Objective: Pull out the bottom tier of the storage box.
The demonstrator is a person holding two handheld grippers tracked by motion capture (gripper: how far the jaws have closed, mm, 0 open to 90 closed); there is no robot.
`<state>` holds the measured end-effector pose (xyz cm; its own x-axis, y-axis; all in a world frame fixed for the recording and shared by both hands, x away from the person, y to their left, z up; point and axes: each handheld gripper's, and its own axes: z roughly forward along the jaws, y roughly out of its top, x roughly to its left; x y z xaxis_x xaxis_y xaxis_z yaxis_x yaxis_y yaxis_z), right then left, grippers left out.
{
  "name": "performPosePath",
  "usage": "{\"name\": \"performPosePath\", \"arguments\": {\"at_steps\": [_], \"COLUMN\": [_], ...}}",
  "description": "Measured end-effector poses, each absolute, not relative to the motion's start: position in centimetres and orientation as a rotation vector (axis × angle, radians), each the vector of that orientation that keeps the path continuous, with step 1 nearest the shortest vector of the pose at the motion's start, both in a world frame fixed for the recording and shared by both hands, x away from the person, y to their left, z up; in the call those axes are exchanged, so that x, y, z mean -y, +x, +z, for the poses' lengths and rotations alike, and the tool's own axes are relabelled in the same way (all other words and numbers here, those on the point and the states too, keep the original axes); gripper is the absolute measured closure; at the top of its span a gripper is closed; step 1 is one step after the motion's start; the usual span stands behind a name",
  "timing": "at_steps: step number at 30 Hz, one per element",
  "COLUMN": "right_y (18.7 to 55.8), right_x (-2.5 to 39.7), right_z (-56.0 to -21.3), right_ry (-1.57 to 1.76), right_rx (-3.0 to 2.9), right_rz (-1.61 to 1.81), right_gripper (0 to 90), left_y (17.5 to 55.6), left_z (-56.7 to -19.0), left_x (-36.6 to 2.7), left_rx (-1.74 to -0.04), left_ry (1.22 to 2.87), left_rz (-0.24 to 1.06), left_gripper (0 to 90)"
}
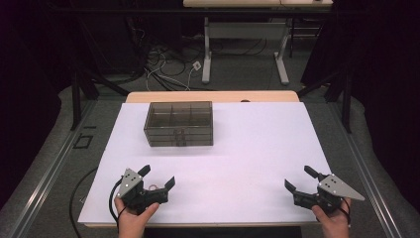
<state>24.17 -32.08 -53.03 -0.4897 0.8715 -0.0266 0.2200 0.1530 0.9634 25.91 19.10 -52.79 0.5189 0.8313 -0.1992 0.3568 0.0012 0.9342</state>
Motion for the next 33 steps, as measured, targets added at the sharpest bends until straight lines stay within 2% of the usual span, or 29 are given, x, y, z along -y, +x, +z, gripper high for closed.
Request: {"name": "performPosePath", "arguments": {"at_steps": [19, 24, 33], "right_y": [25.8, 25.4, 25.6], "right_x": [31.8, 31.7, 31.6], "right_z": [-53.5, -53.5, -53.7], "right_ry": [1.080, 1.071, 1.097], "right_rx": [-1.767, -1.787, -1.789], "right_rz": [1.402, 1.384, 1.402], "right_gripper": [14.6, 14.5, 14.6], "left_y": [25.3, 25.6, 26.9], "left_z": [-53.5, -53.0, -52.1], "left_x": [-20.6, -20.2, -19.1], "left_rx": [-1.122, -1.136, -1.147], "left_ry": [1.551, 1.528, 1.551], "left_rz": [0.468, 0.454, 0.423], "left_gripper": [0.9, 4.3, 15.9]}}
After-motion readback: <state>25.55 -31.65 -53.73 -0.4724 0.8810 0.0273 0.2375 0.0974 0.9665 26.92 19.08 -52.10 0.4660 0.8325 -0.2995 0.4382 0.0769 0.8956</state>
